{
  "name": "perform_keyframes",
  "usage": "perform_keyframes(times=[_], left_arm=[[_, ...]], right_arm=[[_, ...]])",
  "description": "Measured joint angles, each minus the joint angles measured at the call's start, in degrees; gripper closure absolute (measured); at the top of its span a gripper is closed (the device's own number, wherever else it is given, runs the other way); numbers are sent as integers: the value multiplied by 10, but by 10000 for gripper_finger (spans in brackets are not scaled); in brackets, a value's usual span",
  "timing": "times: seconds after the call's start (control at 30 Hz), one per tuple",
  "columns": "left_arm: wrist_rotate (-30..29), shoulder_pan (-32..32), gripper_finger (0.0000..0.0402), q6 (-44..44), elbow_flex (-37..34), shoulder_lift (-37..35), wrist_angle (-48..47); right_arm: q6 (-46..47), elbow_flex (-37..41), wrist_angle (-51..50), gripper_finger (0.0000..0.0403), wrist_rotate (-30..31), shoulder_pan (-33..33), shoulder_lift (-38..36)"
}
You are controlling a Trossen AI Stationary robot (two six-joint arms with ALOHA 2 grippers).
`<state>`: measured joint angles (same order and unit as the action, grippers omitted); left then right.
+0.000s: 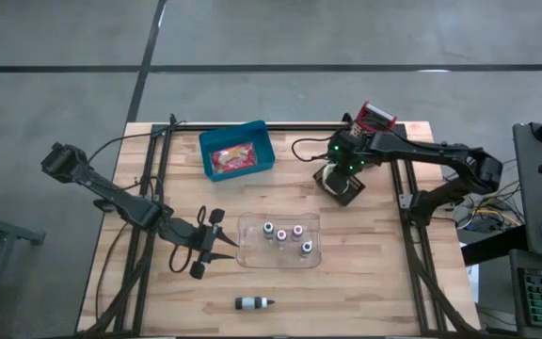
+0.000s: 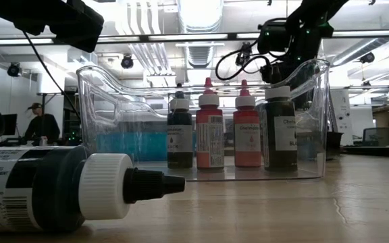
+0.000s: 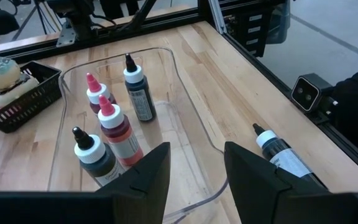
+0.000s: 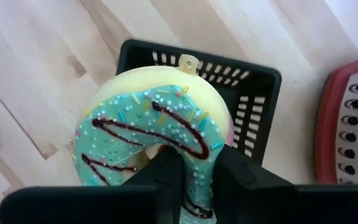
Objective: Pick & Place Food Item
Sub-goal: Put the green donut into the black bin, then put the black food coloring bottle into the transparent bin
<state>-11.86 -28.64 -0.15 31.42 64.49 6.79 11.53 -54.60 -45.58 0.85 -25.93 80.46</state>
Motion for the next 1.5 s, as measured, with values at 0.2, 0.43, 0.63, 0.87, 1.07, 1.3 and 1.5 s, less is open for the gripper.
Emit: perform_keyframes(times=[0.2, 0.43, 0.63, 0.87, 1.07, 1.3, 1.5], left_arm=[[0, 0, 245, 6, 0, 0, 0], [0, 0, 245, 8, 0, 0, 0], [0, 0, 245, 8, 0, 0, 0], [0, 0, 245, 8, -1, 0, 0], [0, 0, 245, 8, -9, 0, 0], [0, 0, 245, 8, -9, 0, 9], [0, 0, 245, 8, -9, 0, 9]], right_arm=[[-4, -3, -35, 300, 0, -1, 12], [-10, 1, -35, 233, 8, -5, 14], [-13, -3, -35, 191, 8, -6, 14], [-15, -3, -35, 170, 8, -6, 14], [-13, -7, -45, 165, 22, -6, 14], [-12, -26, -57, 165, 24, -6, 14], [-11, -44, -81, 165, 36, -6, 13]])
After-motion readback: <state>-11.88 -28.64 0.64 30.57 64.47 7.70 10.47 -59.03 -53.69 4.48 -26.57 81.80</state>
